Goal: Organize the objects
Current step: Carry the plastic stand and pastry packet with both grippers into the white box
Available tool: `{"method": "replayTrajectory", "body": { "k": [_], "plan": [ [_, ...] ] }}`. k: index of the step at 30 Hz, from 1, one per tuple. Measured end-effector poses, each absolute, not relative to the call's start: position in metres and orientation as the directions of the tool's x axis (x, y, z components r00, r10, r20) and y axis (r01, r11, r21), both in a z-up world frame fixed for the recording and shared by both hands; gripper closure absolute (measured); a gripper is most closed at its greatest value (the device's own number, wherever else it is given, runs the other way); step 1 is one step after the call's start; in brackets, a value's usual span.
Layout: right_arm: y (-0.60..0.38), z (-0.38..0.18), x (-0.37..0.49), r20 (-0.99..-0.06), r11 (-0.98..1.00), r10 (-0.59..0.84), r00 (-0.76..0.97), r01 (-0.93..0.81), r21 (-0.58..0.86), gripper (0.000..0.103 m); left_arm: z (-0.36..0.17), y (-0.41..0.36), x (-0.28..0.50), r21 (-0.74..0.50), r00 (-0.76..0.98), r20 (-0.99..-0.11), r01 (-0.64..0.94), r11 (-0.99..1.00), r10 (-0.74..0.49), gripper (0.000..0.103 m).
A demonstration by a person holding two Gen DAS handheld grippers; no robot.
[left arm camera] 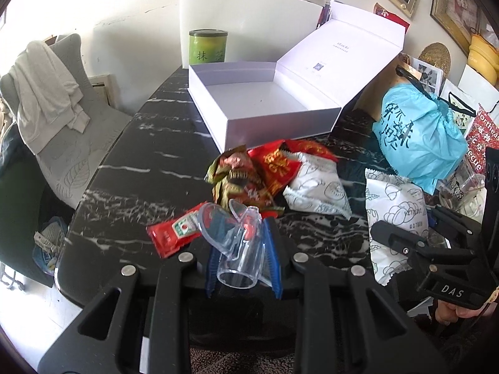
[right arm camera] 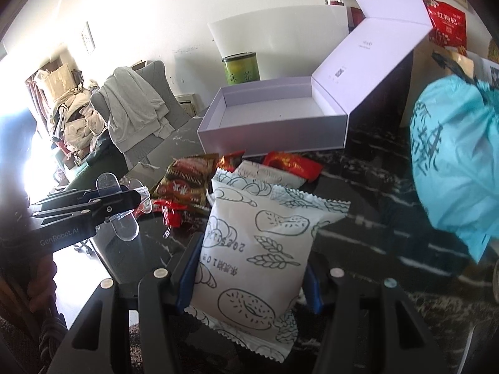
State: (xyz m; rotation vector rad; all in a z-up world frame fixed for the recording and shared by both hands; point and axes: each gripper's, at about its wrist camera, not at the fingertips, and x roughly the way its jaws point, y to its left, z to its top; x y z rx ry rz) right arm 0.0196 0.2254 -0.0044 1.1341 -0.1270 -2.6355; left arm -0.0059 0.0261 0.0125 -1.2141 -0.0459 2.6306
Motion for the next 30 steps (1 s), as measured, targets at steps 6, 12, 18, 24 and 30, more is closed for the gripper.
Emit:
{"method": "replayTrajectory", "body": {
  "k": [6, 12, 18, 24, 30],
  "plan": [
    [0.226, 0.008, 0.002, -0.701, -0.957, -0.286, -0.654, 0.229, 0.177, 0.046, 0.025, 0.035, -0.023, -0.112, -0.627, -0.737, -0.253, -0.961, 0.251, 0.078],
    [0.227, 0.020, -0.022, -0.700, -0.957, -0.279, -0.658, 0.247, 0.150, 0.046, 0.040, 0.043, -0.044, -0.076, -0.644, -0.720, -0.298, -0.952, 0.259, 0.078],
    [0.228, 0.033, -0.048, -0.697, -0.957, -0.269, -0.665, 0.265, 0.117, 0.046, 0.050, 0.049, -0.070, -0.068, -0.651, -0.706, -0.330, -0.942, 0.279, 0.078],
    [0.226, 0.048, -0.075, -0.690, -0.957, -0.256, -0.677, 0.278, 0.082, 0.046, 0.060, 0.053, -0.099, -0.048, -0.664, -0.694, -0.342, -0.939, 0.277, 0.078],
    [0.224, 0.062, -0.102, -0.680, -0.953, -0.254, -0.687, 0.299, 0.053, 0.046, 0.070, 0.054, -0.129, -0.043, -0.675, -0.682, -0.346, -0.937, 0.281, 0.078]
  ]
}}
